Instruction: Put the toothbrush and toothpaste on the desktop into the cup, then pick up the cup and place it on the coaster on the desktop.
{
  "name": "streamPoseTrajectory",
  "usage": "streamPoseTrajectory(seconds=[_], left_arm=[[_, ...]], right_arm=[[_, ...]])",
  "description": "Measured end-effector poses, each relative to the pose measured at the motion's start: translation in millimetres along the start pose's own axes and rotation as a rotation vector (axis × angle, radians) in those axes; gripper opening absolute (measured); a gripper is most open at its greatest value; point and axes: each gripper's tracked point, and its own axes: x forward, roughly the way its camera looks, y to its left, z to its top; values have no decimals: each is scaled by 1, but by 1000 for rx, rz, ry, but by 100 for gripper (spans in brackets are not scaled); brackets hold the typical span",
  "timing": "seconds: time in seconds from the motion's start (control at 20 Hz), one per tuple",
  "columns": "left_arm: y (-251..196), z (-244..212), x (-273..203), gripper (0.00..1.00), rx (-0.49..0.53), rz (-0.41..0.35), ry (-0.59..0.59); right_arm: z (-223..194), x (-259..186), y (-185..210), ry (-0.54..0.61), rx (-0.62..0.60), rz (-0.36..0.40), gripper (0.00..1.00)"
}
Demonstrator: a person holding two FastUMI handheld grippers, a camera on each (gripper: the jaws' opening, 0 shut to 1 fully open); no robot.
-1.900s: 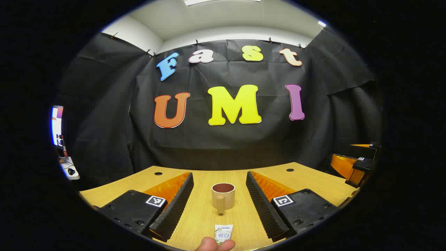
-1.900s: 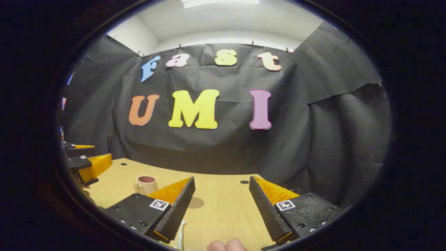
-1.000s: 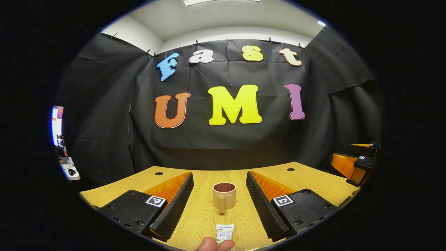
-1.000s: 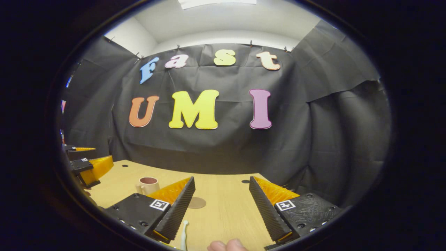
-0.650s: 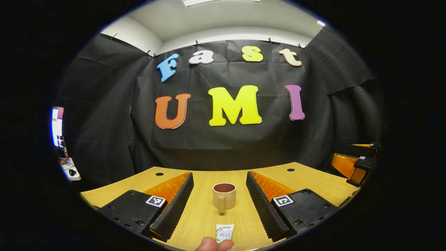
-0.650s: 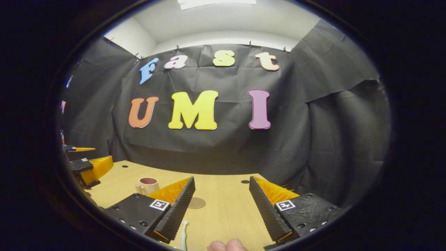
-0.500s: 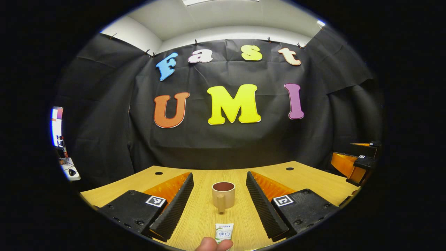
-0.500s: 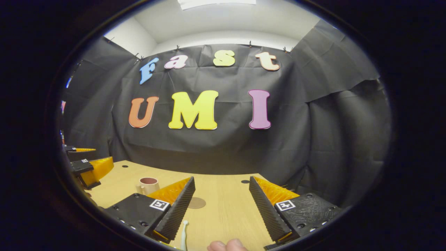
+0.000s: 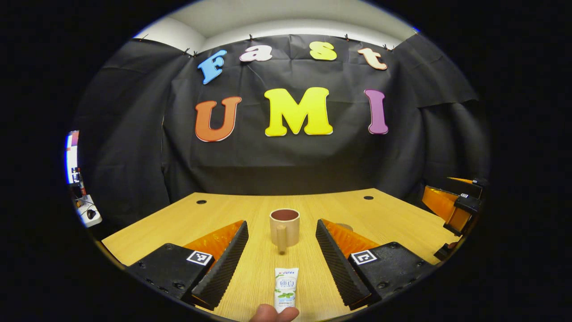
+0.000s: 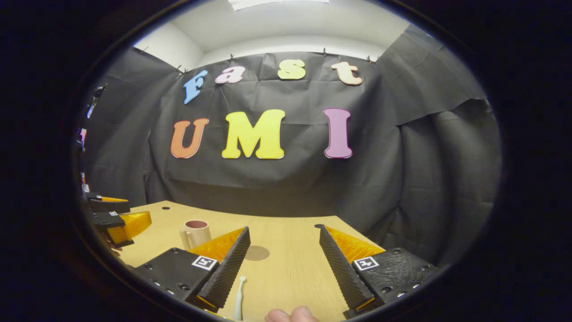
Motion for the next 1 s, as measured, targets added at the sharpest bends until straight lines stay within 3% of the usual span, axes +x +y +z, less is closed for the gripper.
streamPoseTrajectory(seconds=[0.5, 1.0], left_arm=[[-15, -98, -19, 98, -66, -68, 293], [-9, -148, -4, 97, -42, -35, 458]], right_arm=[[-48, -9, 0, 111, 17, 15, 95], [-61, -5, 2, 143, 5, 12, 94]])
